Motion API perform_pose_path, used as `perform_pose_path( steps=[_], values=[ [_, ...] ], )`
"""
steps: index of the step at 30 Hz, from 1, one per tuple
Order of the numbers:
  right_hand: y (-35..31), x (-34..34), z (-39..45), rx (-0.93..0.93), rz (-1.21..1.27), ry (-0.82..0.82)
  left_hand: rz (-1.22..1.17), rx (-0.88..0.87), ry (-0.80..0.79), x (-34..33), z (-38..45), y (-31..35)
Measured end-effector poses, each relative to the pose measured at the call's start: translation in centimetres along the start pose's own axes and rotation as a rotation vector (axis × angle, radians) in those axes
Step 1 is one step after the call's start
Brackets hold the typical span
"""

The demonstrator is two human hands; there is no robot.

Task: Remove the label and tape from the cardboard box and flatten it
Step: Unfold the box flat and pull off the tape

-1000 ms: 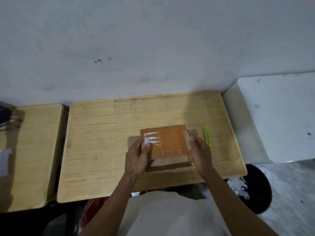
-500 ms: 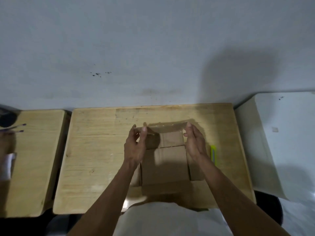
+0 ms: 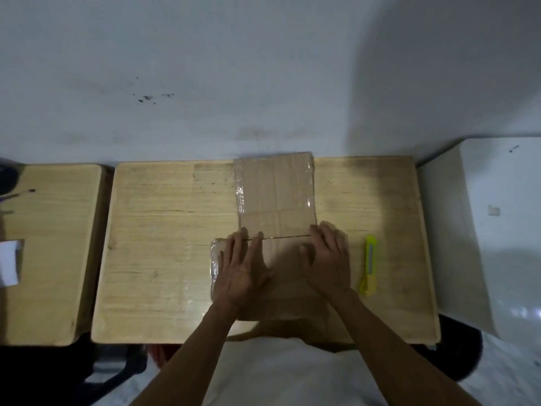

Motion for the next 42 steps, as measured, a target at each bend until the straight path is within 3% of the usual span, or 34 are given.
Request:
perform_pose_path(
  steps=[4,11,24,31,34,36,39,42],
  values=[
    [0.1,-1.4,-2.7,0.019,-0.139,-0.09,0.205,0.043,-0.044,-1.4,-1.4,-1.6],
    [-0.7,-3.6,-8.0,-0.019,-0.183,-0.188,0.217,0.046,0.037,-2.7,-5.3,-2.6],
    [-0.8,-6.6,-10.7,-0.083,-0.214,-0.023,0.283,-0.013,0.161,-6.0,-6.2,-5.6],
    [-0.9,-6.4,-10.8,-0.09,-0.226,-0.023,0.317,-0.029,0.203,-5.9,-6.4,-5.5],
    [-1.3,-5.2,-10.7,-0.061,-0.19,-0.025,0.221,-0.007,0.181,-5.2,-6.5,-5.0],
    [-1.1,-3.6,-10.6,-0.098,-0.091,0.054,0.084,0.114,0.207,-4.5,-6.8,-4.9],
    [0.3,-1.0,-10.7,-0.275,0.115,0.222,-0.152,0.254,0.333,-3.5,-7.7,-4.3],
    [1.5,-0.2,-10.3,-0.415,0.325,0.208,-0.28,0.295,0.432,-2.6,-8.1,-3.9]
  ],
)
Point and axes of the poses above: each hand's wrist, its own z-axis towards the middle knuckle, its own x-axis out of the back of the hand, y = z × x, the point moved 5 cm from there along z, towards the middle knuckle, and after that the axes turned 8 degrees about -z, right-handed, at the moved point
